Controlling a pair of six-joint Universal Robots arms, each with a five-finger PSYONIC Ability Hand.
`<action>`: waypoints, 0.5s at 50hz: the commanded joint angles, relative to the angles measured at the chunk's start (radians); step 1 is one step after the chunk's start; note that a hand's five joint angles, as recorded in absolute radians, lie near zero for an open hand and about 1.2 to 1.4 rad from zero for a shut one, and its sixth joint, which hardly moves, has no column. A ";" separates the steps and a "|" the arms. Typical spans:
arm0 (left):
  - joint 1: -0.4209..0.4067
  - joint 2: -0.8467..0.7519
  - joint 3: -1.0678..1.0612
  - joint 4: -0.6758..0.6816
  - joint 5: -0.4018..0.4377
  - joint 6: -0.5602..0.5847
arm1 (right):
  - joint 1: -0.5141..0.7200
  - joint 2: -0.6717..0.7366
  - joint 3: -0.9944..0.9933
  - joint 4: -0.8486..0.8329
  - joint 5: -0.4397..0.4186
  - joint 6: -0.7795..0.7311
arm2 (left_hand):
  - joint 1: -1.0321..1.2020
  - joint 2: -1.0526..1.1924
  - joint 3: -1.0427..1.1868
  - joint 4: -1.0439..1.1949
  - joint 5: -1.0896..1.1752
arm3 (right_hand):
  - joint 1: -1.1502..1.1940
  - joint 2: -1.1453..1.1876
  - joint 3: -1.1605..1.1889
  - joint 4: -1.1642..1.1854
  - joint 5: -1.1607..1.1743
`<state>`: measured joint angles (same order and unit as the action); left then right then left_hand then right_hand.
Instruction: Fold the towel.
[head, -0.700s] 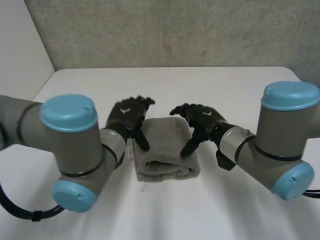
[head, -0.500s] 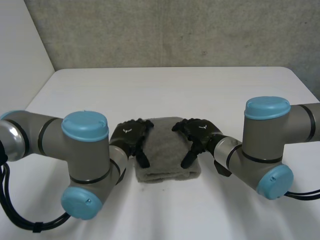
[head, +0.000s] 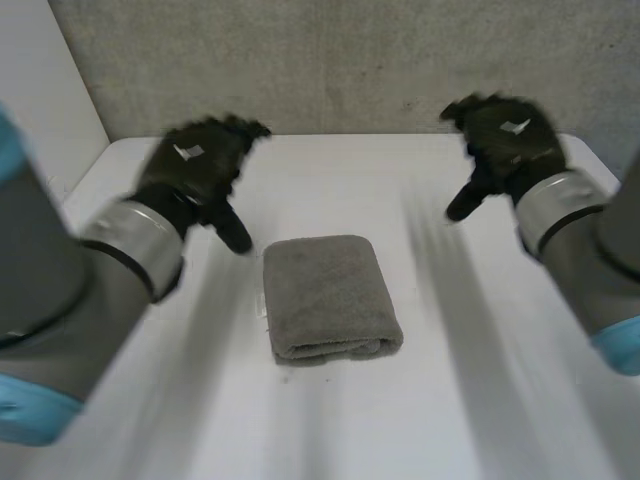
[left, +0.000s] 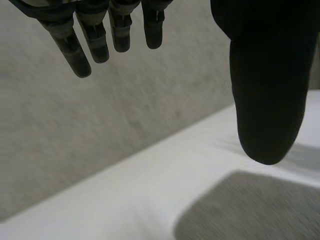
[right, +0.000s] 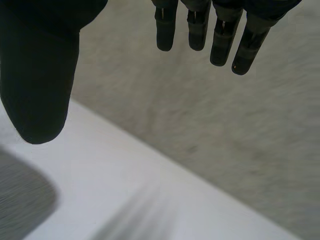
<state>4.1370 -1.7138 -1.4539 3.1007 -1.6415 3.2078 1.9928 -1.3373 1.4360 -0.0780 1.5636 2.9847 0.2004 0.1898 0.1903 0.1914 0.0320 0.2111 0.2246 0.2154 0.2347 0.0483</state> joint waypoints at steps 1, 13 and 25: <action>0.086 0.134 0.066 -0.115 0.009 -0.003 | -0.057 -0.137 -0.002 0.065 -0.003 -0.010 | -0.001 0.009 0.009 0.008 -0.008 | -0.037 -0.050 -0.041 -0.060 -0.048; 0.097 0.154 0.072 -0.151 0.014 -0.005 | -0.054 -0.187 0.004 0.121 -0.034 -0.004 | -0.016 -0.006 -0.006 -0.007 -0.022 | -0.037 -0.050 -0.041 -0.060 -0.048; 0.101 0.138 0.075 -0.145 0.014 -0.005 | -0.048 -0.187 0.020 0.116 -0.037 0.000 | -0.019 -0.009 -0.009 -0.010 -0.025 | -0.037 -0.050 -0.041 -0.060 -0.048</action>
<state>4.2360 -1.5722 -1.3809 2.9520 -1.6274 3.2032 1.9415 -1.5270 1.4492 0.0421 1.5277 2.9820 0.1806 0.1719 0.1727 0.1744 0.0314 0.2111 0.2246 0.2154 0.2346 0.0483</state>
